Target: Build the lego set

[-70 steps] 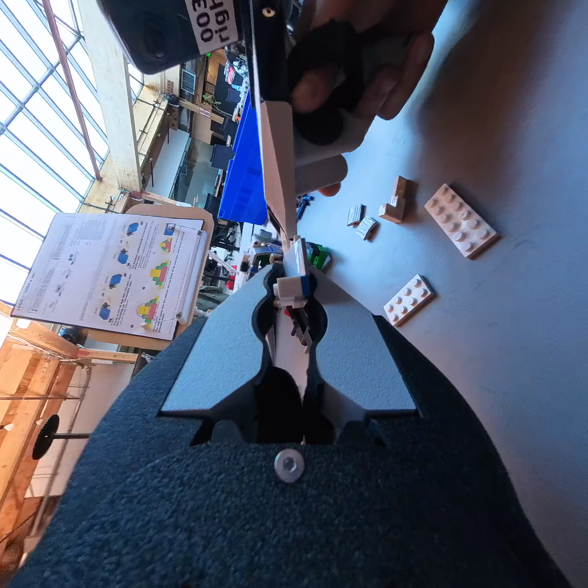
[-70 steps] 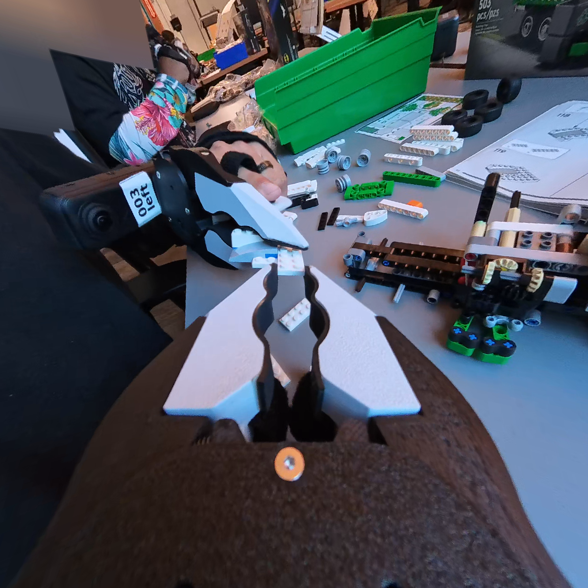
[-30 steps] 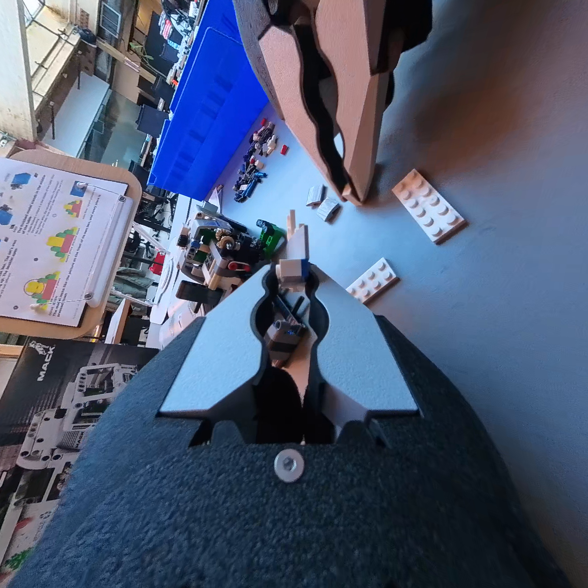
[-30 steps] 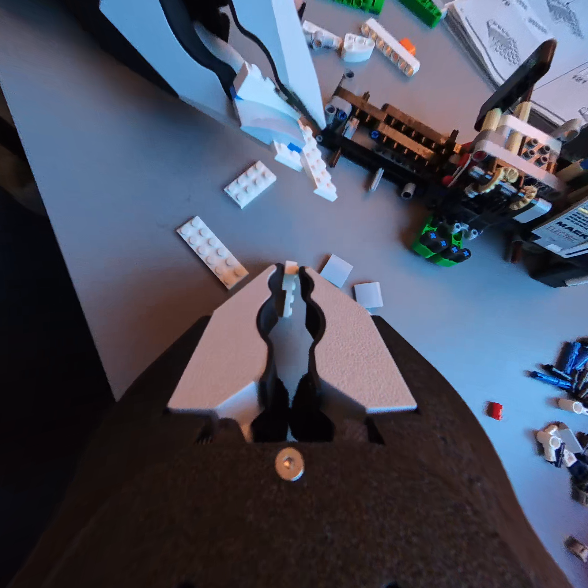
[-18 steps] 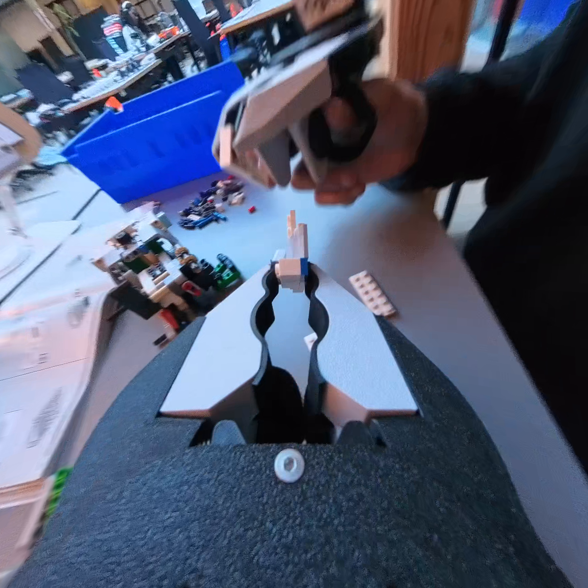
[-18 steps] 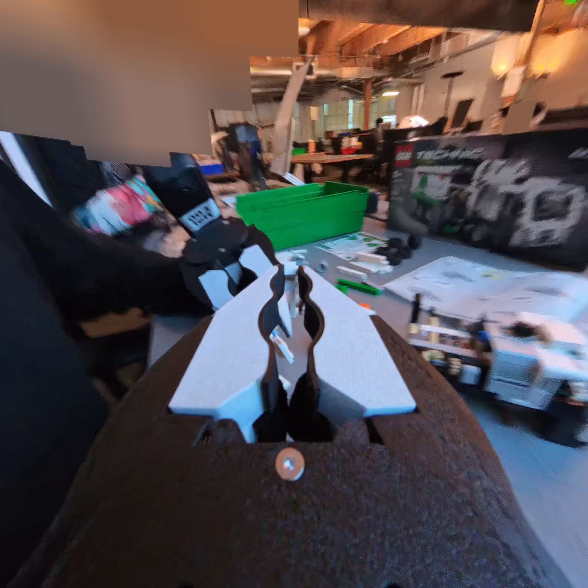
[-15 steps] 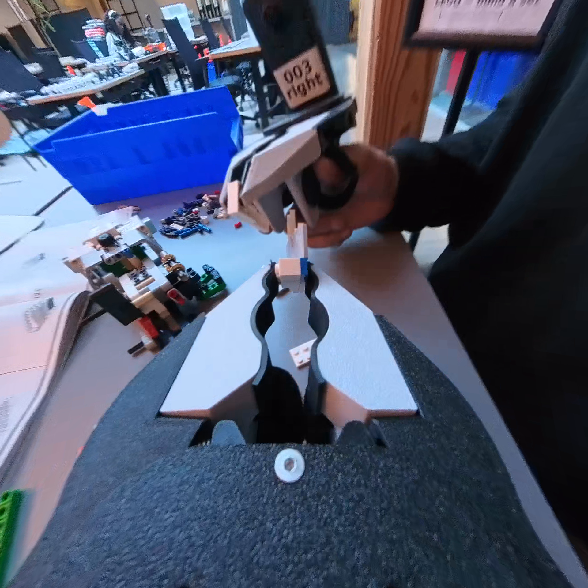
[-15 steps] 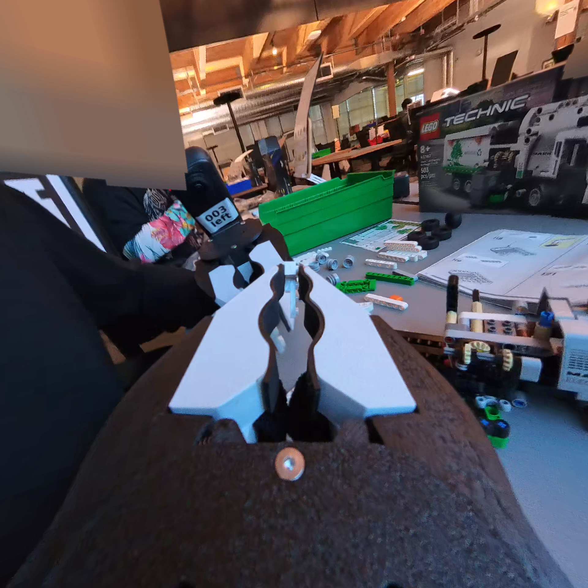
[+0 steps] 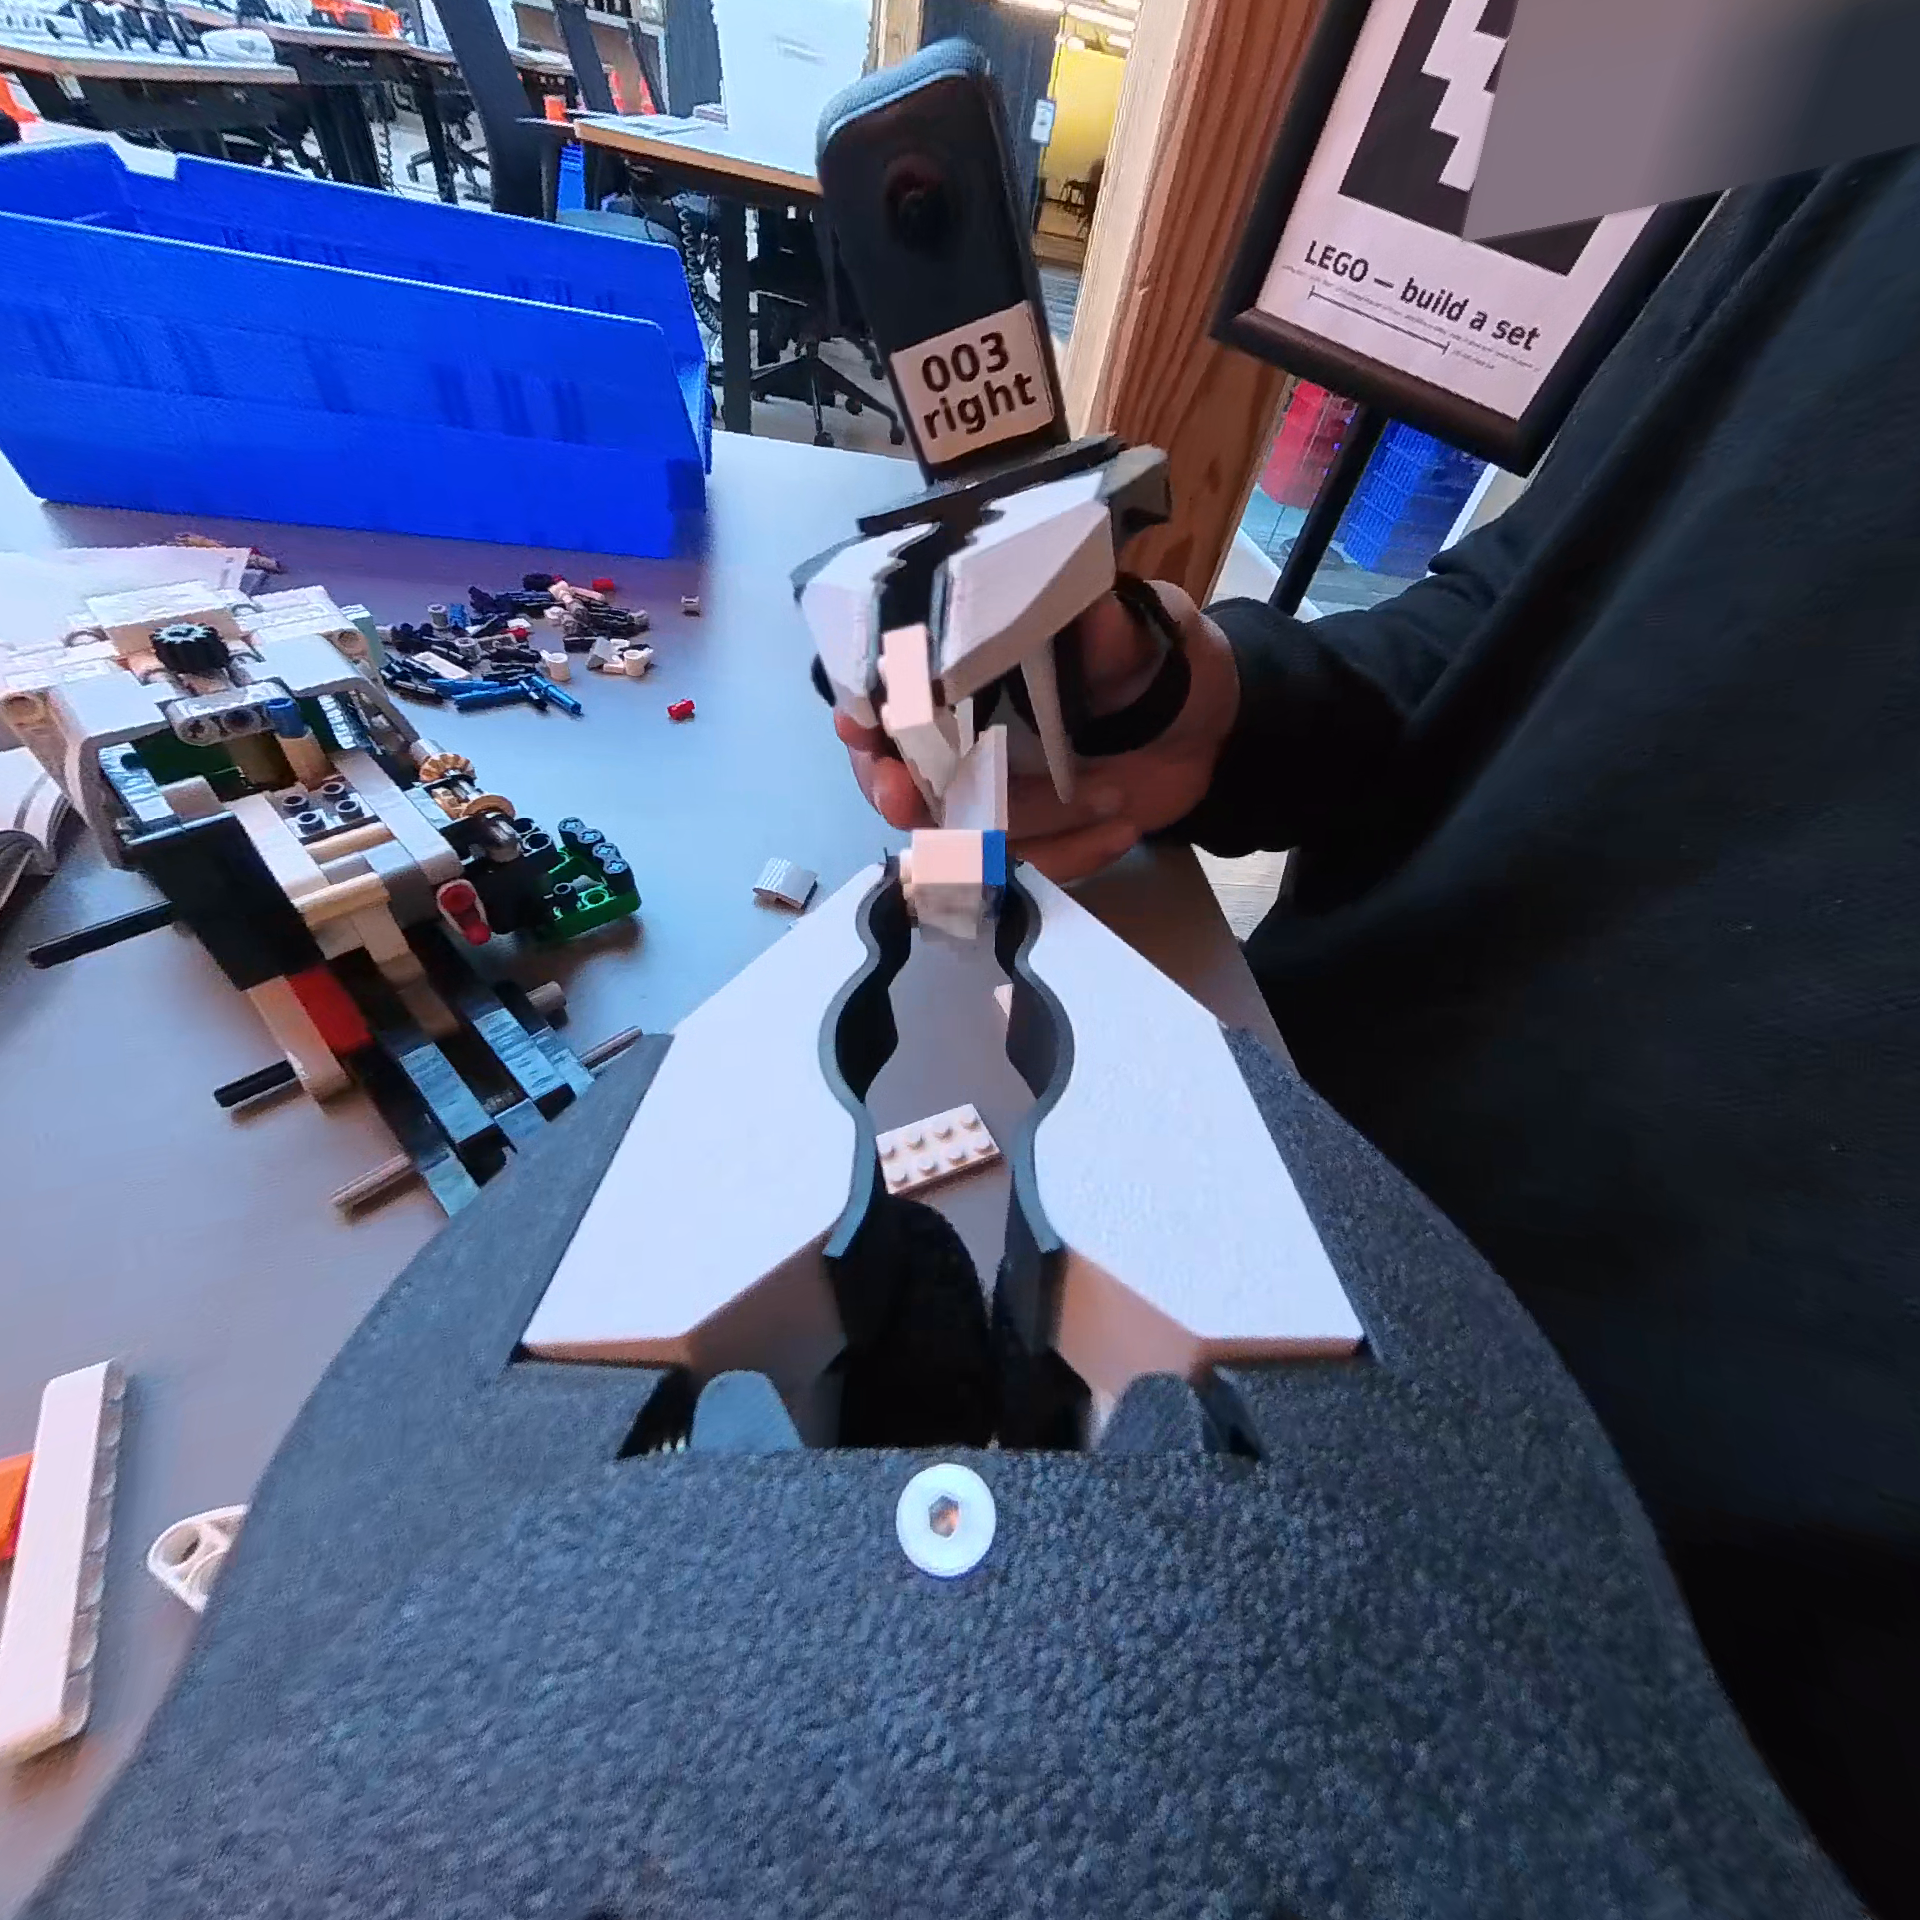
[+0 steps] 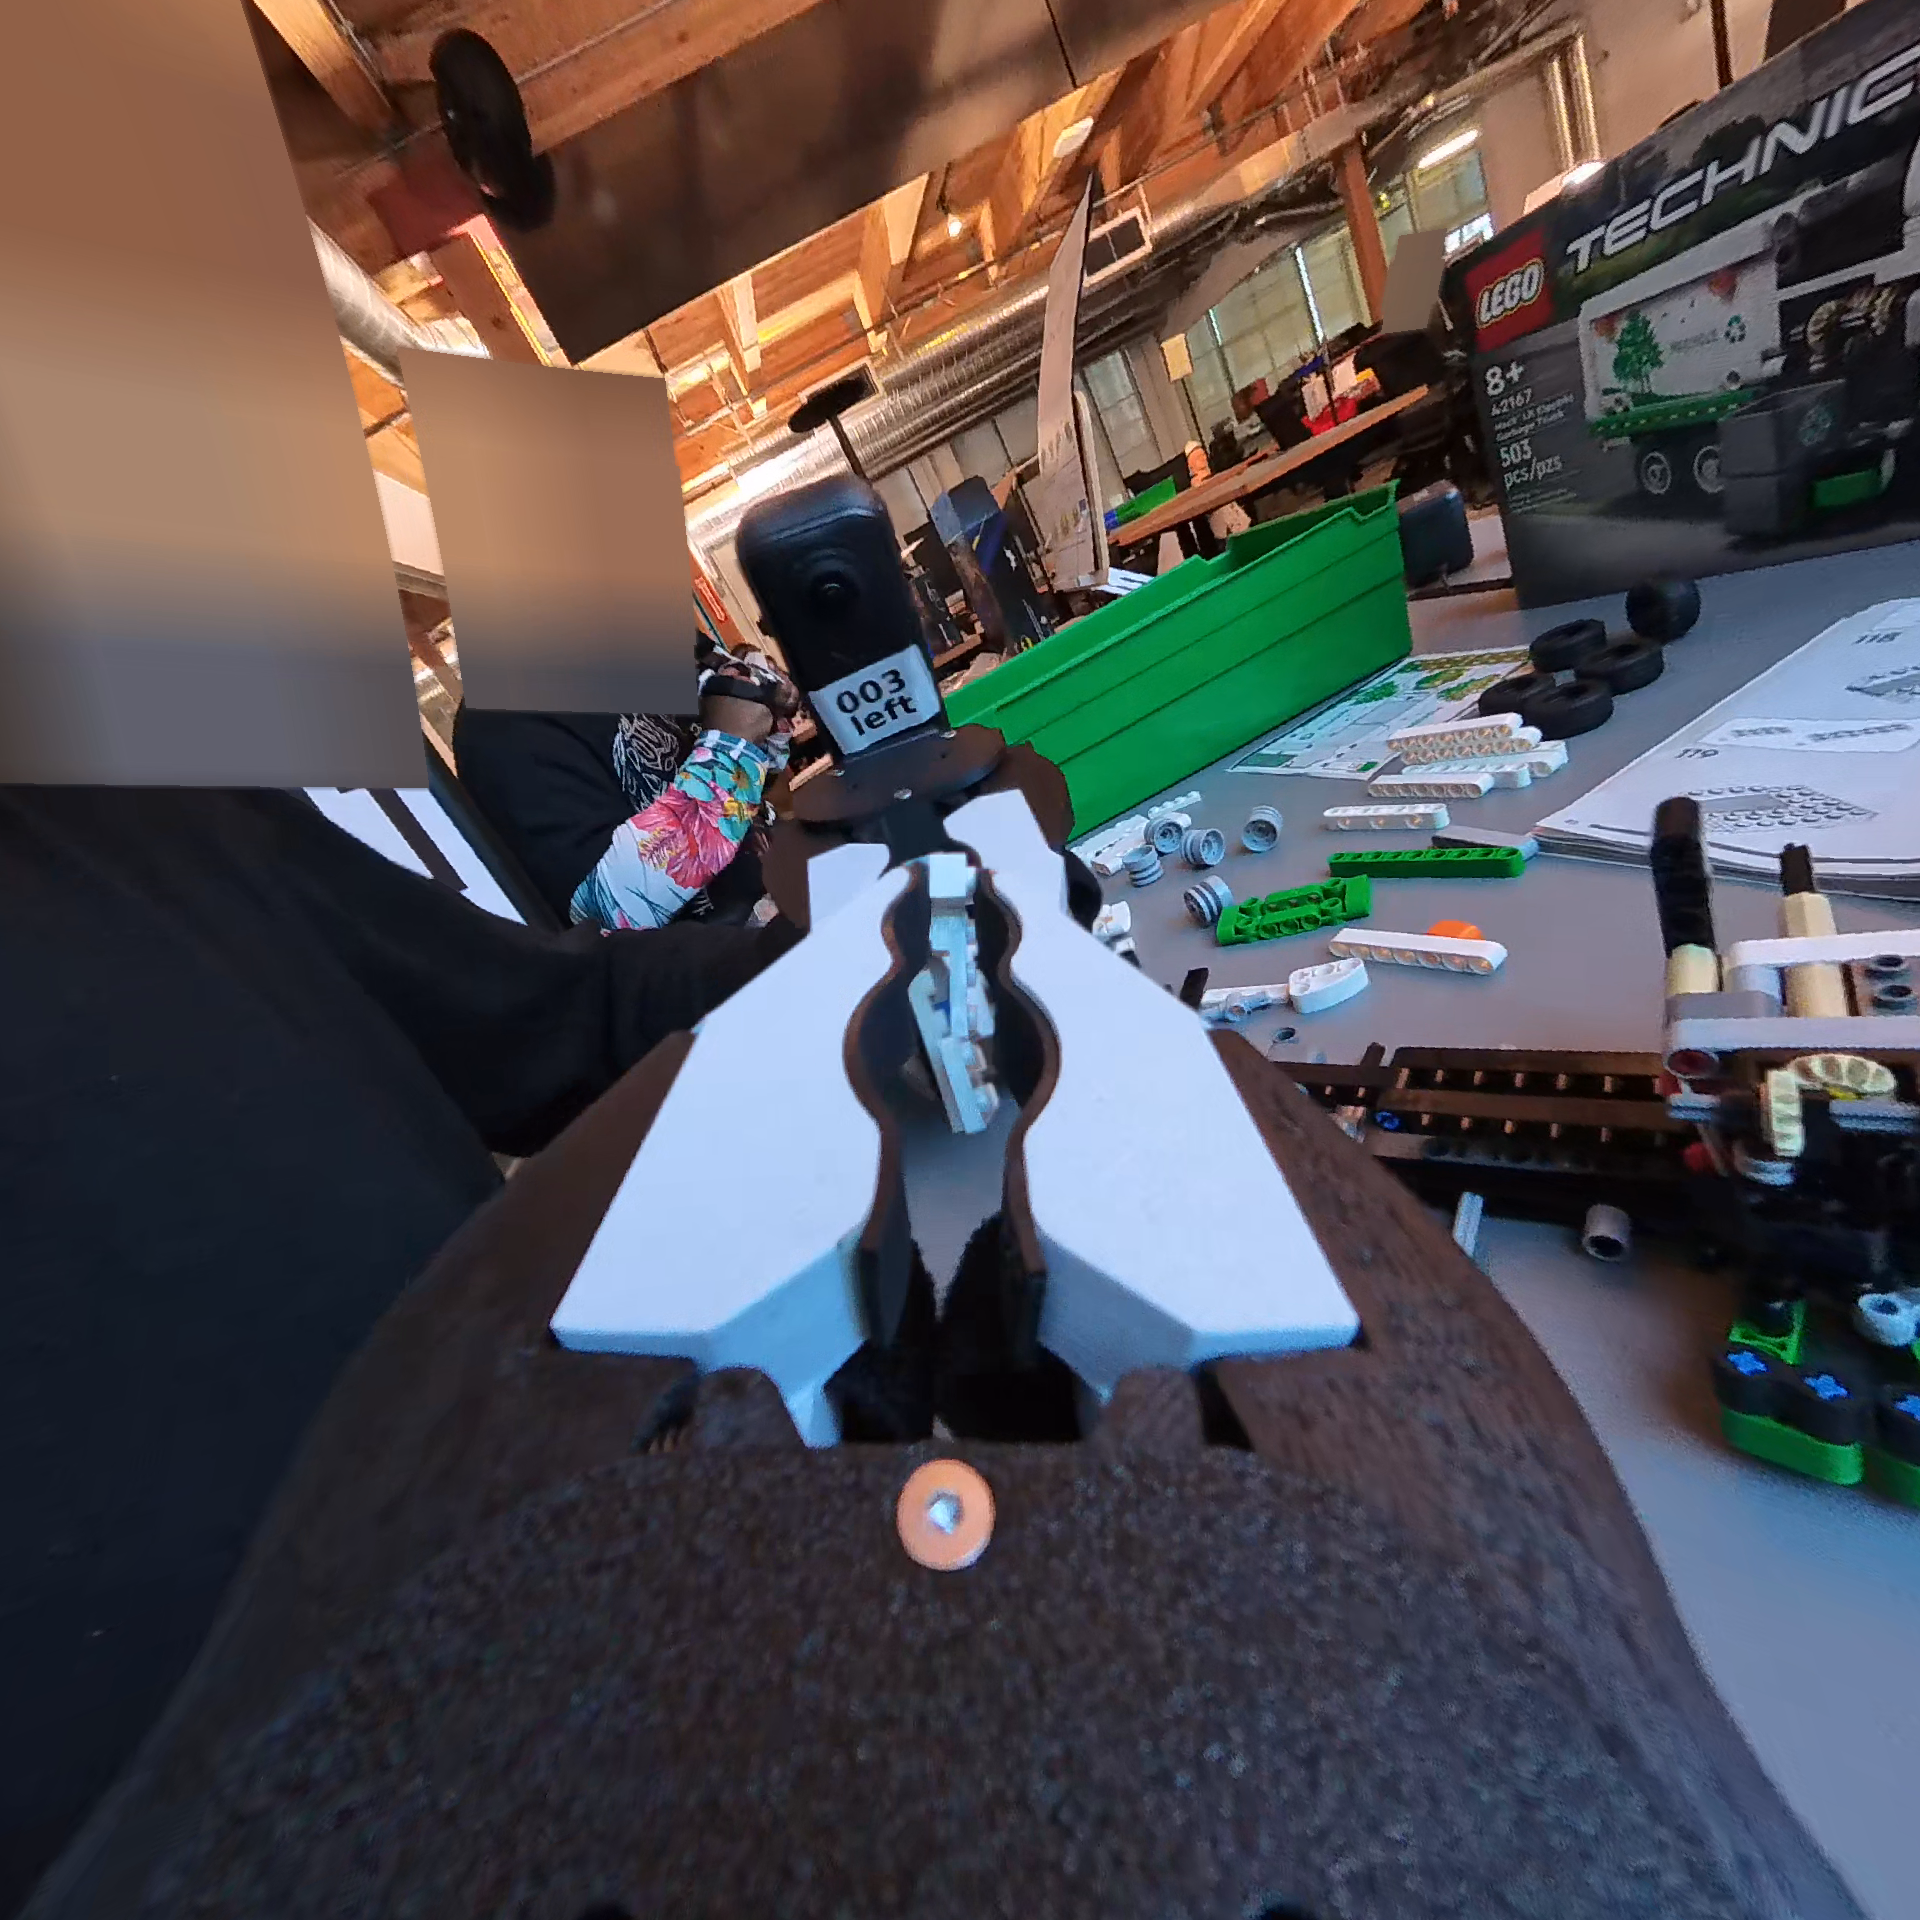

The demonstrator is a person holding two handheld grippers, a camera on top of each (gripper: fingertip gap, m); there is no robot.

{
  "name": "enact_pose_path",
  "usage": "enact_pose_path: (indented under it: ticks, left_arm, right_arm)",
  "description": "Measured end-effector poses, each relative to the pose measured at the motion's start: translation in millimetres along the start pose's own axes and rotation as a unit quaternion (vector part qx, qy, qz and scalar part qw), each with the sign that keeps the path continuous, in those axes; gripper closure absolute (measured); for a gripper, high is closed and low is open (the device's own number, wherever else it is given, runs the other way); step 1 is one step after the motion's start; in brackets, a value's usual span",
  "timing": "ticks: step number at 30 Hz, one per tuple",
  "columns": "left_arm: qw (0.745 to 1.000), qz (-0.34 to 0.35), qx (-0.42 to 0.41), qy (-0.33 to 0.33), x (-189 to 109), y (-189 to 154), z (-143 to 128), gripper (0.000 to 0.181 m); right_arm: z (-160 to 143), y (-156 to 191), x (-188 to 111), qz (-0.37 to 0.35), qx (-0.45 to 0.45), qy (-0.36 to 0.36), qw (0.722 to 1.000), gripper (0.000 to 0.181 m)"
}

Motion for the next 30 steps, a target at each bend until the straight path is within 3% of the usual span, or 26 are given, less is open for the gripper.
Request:
enact_pose_path:
  ticks: [10,26,30]
  left_arm:
    - [0.999,-0.019,-0.030,-0.017,-2.5,-1.5,7.0,0.167]
    - [1.000,-0.010,-0.006,-0.003,-0.3,-2.6,1.8,0.167]
    - [1.000,-0.005,-0.003,-0.001,-0.1,-0.9,0.5,0.167]
  right_arm:
    - [1.2,13.5,1.7,0.024,-0.050,0.045,0.997,0.173]
    - [-6.8,14.7,-2.9,0.015,-0.121,0.141,0.982,0.170]
    - [-9.0,14.8,-2.5,0.022,-0.125,0.145,0.981,0.161]
Point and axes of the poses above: each gripper's, where its closed fingertips meet, x out along the fingers, z out of its top, y = z × x across the jaws, the point moved 1 cm from there along -x, back along the fingers, and after that the axes turned 15 degrees about z, right-handed, at the moved point
